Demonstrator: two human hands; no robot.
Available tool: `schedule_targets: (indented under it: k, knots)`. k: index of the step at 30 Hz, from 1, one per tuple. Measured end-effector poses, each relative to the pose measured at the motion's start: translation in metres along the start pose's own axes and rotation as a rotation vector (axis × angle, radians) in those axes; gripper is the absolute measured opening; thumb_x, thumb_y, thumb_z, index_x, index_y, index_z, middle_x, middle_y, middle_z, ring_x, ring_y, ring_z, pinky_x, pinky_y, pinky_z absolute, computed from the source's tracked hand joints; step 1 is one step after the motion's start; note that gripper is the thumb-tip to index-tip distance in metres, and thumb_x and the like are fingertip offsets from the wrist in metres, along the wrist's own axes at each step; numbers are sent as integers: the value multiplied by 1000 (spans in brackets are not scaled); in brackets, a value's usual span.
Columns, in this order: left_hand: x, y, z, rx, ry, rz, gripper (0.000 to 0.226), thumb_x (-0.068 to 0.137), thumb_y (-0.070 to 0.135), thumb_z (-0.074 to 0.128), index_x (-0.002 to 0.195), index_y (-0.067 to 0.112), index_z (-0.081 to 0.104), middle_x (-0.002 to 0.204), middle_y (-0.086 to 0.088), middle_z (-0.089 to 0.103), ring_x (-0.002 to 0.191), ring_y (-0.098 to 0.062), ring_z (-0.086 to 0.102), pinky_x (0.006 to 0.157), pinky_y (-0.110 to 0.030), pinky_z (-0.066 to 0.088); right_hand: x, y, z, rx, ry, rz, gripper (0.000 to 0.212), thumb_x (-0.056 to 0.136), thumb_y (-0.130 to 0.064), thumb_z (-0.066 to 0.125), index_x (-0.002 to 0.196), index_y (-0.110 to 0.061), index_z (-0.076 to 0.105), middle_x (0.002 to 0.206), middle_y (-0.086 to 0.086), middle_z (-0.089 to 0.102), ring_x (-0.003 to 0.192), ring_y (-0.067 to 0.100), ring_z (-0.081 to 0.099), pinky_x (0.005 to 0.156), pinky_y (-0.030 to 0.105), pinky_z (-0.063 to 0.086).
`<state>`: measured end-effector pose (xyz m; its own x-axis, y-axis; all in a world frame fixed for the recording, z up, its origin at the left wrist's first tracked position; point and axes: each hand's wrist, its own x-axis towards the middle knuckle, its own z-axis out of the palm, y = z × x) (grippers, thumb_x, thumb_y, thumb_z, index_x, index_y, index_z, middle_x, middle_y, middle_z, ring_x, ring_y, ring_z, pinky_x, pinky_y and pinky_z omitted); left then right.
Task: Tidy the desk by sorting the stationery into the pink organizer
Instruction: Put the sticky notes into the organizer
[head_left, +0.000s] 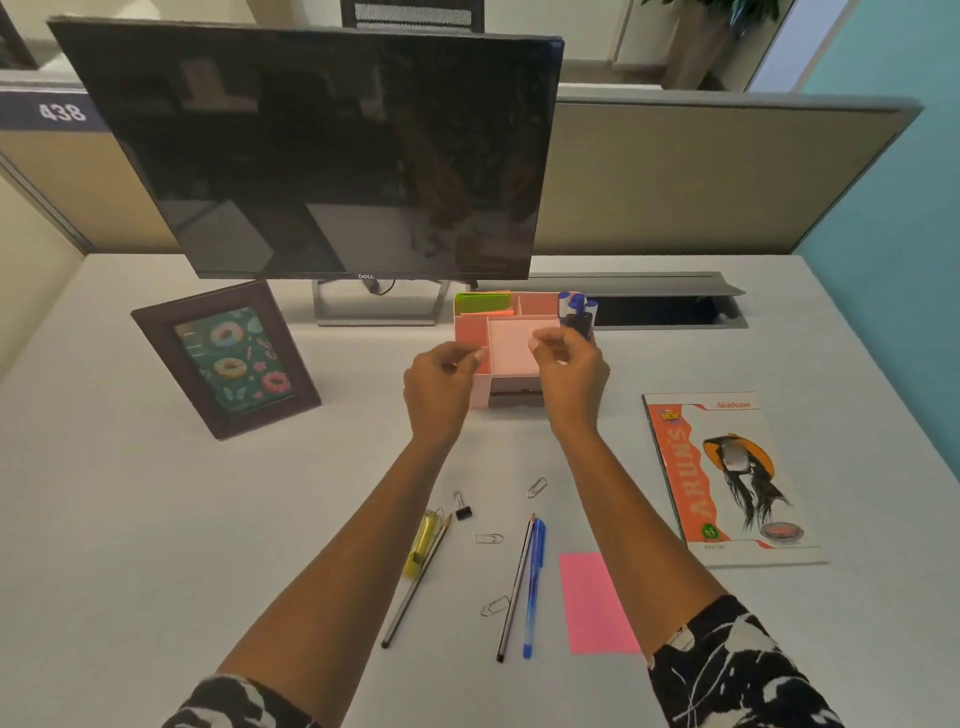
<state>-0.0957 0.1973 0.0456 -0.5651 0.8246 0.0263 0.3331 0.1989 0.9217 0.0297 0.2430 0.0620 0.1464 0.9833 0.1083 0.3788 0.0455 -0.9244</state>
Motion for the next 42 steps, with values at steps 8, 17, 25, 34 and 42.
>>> schedule_targets:
  k: [8,17,25,34,42]
  knots:
    - [-86,-16,12,60,-225,-55,7,85,33,69,89,28,73,80,15,67,74,4,62,73,-22,51,-67,39,-61,-52,-8,102,12,86,-17,67,95,-9,68,86,-2,67,79,10,61,65,6,42]
    - [-172,-27,35,214,-479,-134,22,85,35,66,102,23,72,102,6,72,91,-8,64,85,-26,50,-128,84,-108,-148,-45,254,12,84,-16,70,94,-11,70,88,3,71,80,15,65,66,13,46]
    - [-227,-40,52,255,-542,-228,43,88,28,59,130,20,53,129,-1,55,114,-18,56,96,-31,44,-166,111,-128,-267,-78,371,19,86,-14,66,104,-9,70,105,7,70,92,22,64,77,21,45]
    - [-247,-44,54,286,-542,-288,60,89,27,61,141,11,36,139,-8,40,123,-22,47,101,-30,40,-191,127,-139,-441,-127,370,36,83,-21,70,116,-8,65,116,14,63,103,29,58,86,35,49]
    - [-240,-42,57,154,-520,-456,55,89,21,59,140,13,39,135,-6,50,118,-21,51,98,-30,44,-195,126,-138,-467,-189,401,44,83,-21,68,123,-9,56,113,13,61,102,29,57,84,34,48]
